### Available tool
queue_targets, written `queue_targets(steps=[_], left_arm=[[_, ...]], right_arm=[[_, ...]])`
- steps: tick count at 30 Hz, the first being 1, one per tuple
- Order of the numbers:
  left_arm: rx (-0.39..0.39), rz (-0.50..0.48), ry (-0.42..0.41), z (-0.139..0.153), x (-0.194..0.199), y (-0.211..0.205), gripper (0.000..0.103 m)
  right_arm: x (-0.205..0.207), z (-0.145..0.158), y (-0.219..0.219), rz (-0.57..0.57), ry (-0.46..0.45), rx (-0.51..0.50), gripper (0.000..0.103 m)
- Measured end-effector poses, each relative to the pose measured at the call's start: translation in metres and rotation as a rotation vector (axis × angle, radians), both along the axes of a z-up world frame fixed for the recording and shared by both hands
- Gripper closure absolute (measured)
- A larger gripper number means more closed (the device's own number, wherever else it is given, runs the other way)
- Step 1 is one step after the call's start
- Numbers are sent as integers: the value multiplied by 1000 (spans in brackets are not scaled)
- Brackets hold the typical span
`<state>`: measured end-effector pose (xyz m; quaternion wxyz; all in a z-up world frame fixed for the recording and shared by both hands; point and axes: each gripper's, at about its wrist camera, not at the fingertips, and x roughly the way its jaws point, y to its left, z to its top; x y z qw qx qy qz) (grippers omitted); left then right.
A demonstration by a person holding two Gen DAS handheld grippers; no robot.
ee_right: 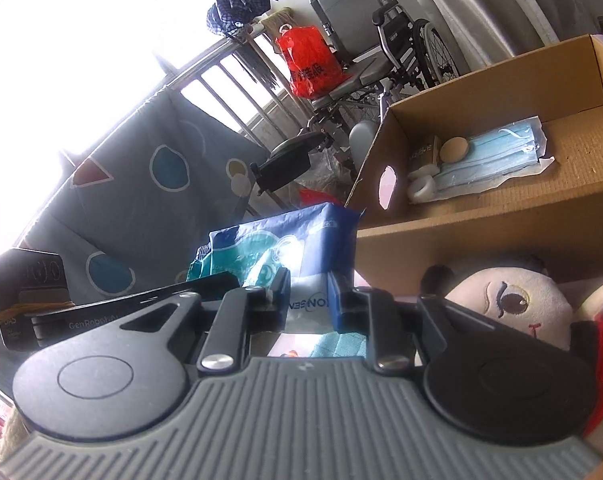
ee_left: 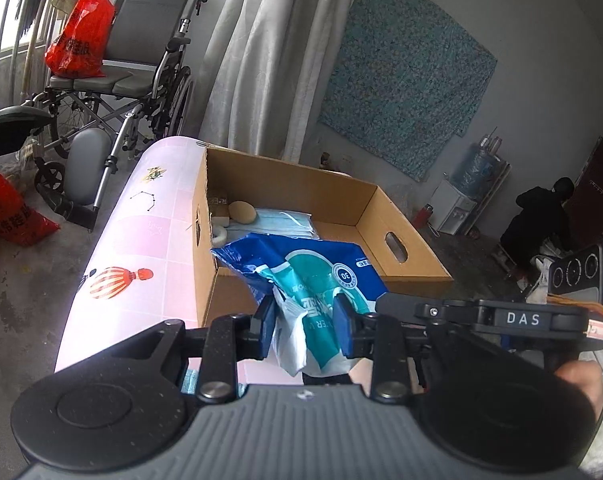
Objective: Organize soft objects
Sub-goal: 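Lower the wipes pack onto the masks in the box, open right gripper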
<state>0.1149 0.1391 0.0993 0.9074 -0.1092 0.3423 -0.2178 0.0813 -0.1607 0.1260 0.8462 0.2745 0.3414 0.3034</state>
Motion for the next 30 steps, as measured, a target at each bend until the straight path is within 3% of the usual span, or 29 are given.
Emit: queue_targets(steps=[9,17,24,27,30], left_arm=[[9,-99,22,7,103,-60,71],[-23,-153,142,-40,230,-108,69],[3,-126,295,-99,349,-130,70],[64,-100,333,-121,377,-136,71],[67,-93,386,-140,390,-136,69]], right_arm=[[87,2,-60,-116,-3,-40,84],[210,-26,-93,-218,28,-162,84],[307,-94,-92,-232,192,-232,84],[335,-126,-84,-222,256,-248,84],[346,-146,-77,-229,271,-279,85]])
